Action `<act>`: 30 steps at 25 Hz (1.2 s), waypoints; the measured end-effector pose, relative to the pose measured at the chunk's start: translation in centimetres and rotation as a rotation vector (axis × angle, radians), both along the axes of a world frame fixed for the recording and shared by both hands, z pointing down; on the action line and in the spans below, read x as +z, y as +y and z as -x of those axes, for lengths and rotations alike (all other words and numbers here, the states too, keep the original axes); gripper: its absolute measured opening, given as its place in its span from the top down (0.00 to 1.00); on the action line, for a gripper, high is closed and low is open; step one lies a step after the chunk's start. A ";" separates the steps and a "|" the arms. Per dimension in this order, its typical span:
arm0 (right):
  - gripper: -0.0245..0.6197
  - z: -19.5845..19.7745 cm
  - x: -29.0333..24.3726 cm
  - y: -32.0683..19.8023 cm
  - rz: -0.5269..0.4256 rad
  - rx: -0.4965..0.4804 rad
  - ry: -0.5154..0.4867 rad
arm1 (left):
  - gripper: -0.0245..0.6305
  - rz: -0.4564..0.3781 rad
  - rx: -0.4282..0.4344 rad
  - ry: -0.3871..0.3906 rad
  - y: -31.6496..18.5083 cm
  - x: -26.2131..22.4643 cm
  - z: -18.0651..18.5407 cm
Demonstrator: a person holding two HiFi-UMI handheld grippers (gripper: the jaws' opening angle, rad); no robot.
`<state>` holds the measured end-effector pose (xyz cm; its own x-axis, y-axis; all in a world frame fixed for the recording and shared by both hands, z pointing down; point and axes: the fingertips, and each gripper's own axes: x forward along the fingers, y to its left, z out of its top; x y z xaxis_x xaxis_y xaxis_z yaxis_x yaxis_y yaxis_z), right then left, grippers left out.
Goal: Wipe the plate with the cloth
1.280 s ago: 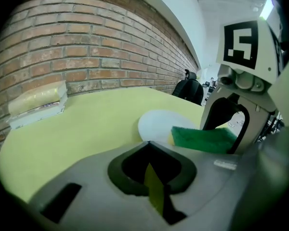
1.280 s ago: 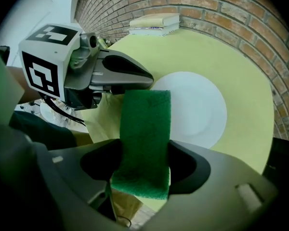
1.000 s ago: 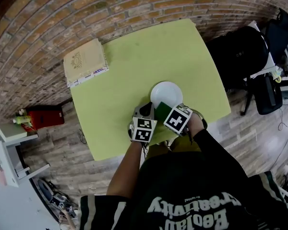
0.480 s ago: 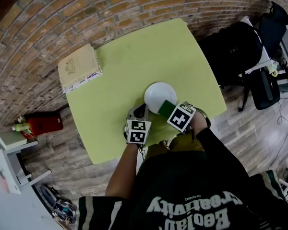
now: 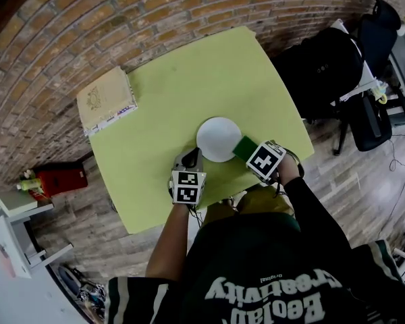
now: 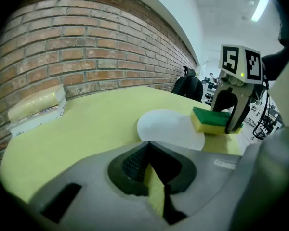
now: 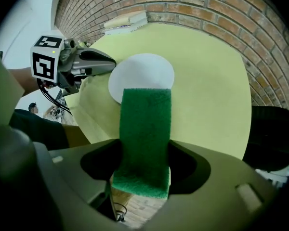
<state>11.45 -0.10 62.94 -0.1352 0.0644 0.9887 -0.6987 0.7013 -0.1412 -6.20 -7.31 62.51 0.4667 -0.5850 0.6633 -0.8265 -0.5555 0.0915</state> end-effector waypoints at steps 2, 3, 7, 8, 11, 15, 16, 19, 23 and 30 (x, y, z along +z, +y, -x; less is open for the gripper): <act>0.48 -0.2 0.0 0.0 0.000 0.003 -0.001 | 0.95 0.000 -0.002 0.000 0.0 0.0 0.0; 0.48 -0.2 0.0 0.0 0.000 0.003 -0.003 | 0.95 0.000 -0.003 -0.001 0.0 0.0 0.0; 0.48 0.1 0.1 -0.1 -0.002 -0.006 -0.018 | 0.95 0.000 -0.009 -0.004 -0.1 0.0 0.1; 0.48 0.1 0.0 -0.2 -0.003 -0.007 -0.021 | 0.95 -0.001 -0.009 -0.005 -0.2 0.0 0.1; 0.48 -0.2 -0.4 -0.3 -0.004 -0.005 -0.014 | 0.95 -0.008 -0.006 -0.005 -0.1 -0.1 0.0; 0.48 0.6 -1.0 -0.9 -0.017 -0.011 -0.034 | 0.95 -0.028 -0.007 -0.008 0.0 -0.2 -0.1; 0.48 1.1 -1.1 -1.3 -0.027 -0.020 -0.046 | 0.95 -0.028 -0.008 -0.007 0.0 -0.2 -0.1; 0.48 2.8 -1.4 -2.3 -0.049 -0.047 -0.075 | 0.95 -0.024 -0.012 -0.004 0.0 -0.2 -0.1; 0.48 5.5 -1.7 -3.8 -0.067 -0.076 -0.109 | 0.95 -0.025 -0.004 -0.006 0.0 -0.2 -0.2; 0.47 10.5 -1.0 -4.4 -0.048 -0.171 -0.125 | 0.95 -0.029 -0.012 0.004 0.0 -0.3 -0.1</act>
<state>0.99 -4.47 61.92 -0.2480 0.0505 0.9674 -0.5477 0.8164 -0.1830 -6.14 -7.32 62.20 0.4618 -0.6094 0.6445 -0.8329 -0.5478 0.0789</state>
